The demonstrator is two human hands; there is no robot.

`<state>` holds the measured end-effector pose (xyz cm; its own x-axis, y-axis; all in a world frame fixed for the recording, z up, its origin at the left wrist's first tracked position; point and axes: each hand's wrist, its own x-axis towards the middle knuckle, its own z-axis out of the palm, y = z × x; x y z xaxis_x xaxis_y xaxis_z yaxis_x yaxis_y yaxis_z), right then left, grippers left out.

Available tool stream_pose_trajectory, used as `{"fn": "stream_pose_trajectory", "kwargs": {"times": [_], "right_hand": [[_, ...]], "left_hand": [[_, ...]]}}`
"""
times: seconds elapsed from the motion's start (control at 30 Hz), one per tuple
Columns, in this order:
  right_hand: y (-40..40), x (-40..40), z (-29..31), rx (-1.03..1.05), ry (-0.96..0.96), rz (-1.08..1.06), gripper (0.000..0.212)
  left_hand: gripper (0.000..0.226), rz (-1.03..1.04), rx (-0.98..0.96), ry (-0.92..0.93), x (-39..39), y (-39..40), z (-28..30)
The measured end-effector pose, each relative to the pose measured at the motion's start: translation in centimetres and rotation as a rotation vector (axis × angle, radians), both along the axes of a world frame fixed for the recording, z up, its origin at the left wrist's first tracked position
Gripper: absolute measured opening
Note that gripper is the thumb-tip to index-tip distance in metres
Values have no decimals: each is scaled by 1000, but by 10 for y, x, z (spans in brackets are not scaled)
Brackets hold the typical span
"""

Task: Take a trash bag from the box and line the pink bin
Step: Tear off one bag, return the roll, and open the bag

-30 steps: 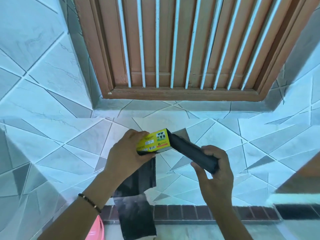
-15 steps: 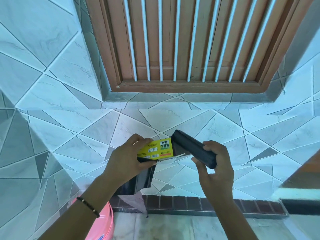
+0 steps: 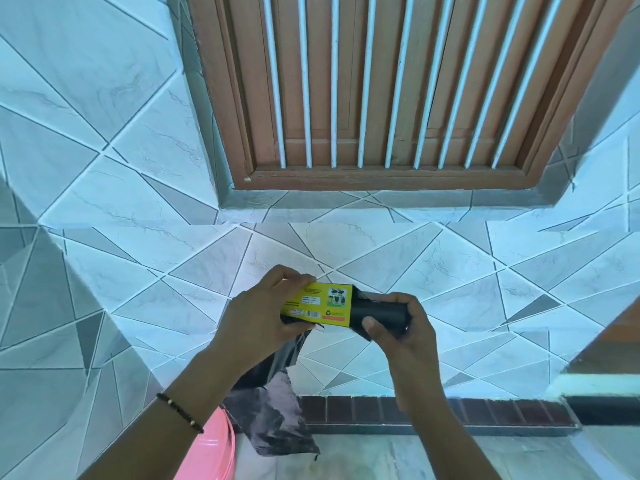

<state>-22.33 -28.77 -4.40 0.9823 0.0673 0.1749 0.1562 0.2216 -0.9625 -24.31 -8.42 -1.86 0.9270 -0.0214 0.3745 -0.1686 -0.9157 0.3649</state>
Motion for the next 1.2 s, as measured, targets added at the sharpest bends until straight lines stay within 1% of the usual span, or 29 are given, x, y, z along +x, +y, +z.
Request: {"fn": "stream_pose_trajectory", "kwargs": {"times": [0.1, 0.17, 0.2, 0.27, 0.3, 0.33, 0.37, 0.4, 0.5, 0.53, 0.57, 0.6, 0.67, 0.7, 0.77, 0.83, 0.87, 0.9, 0.97, 1.03, 1.07, 1.1, 1.13, 1.2], "right_hand": [[15, -3, -9, 378, 210, 42, 24], [20, -1, -13, 525, 290, 56, 16], [22, 1, -14, 567, 308, 55, 14], [26, 4, -16, 613, 321, 57, 18], [28, 6, -17, 614, 320, 52, 17], [30, 6, -17, 610, 313, 51, 14], [33, 6, -17, 600, 305, 50, 14], [35, 6, -16, 591, 298, 56, 16], [38, 8, -13, 571, 297, 100, 20], [39, 8, -11, 551, 308, 123, 22], [41, 8, -10, 480, 320, 136, 24], [43, 6, -6, 350, 325, 128, 24], [48, 4, -2, 35, 282, 63, 23], [51, 5, -4, -67, 241, 11, 26], [54, 3, -3, -171, 158, -111, 28], [56, 2, -3, -295, 49, -182, 17], [57, 0, -3, -350, 5, -180, 8], [57, 0, -4, -393, -31, -167, 5], [55, 0, -2, -423, -55, -103, 10], [50, 1, 3, -442, -69, 35, 15], [46, 1, 6, -502, -112, 92, 22], [41, 0, 9, -595, -195, 110, 29], [37, 0, 11, -682, -295, 84, 33], [33, -1, 13, -770, -467, -56, 36]], "left_hand": [[66, 27, 73, -63, 0, -5, 7], [85, 126, 93, -81, 2, -8, 9], [99, 186, 52, -77, 3, -8, 10], [122, 268, -118, -49, 1, -5, 10], [127, 275, -227, -25, 0, -3, 10], [126, 258, -344, 10, -1, 0, 8], [118, 230, -464, 54, -2, 4, 6], [103, 203, -573, 89, -3, 7, 3], [40, 193, -901, 122, -1, 20, -9], [29, 189, -1043, 150, 0, 23, -12], [25, 195, -1182, 196, 1, 26, -17], [24, 212, -1290, 250, 0, 27, -20], [27, 253, -1408, 363, -2, 30, -30], [32, 282, -1461, 416, -4, 30, -35], [43, 326, -1556, 466, -6, 27, -45], [46, 357, -1623, 437, -6, 24, -49], [44, 361, -1655, 415, -5, 23, -50], [43, 366, -1689, 404, -4, 22, -50], [39, 363, -1749, 387, -2, 23, -49], [36, 346, -1770, 365, -1, 25, -50], [35, 345, -1778, 350, 1, 27, -52], [35, 340, -1786, 339, 2, 29, -52], [34, 331, -1786, 335, 3, 31, -53], [37, 296, -1764, 357, 4, 33, -53]]}}
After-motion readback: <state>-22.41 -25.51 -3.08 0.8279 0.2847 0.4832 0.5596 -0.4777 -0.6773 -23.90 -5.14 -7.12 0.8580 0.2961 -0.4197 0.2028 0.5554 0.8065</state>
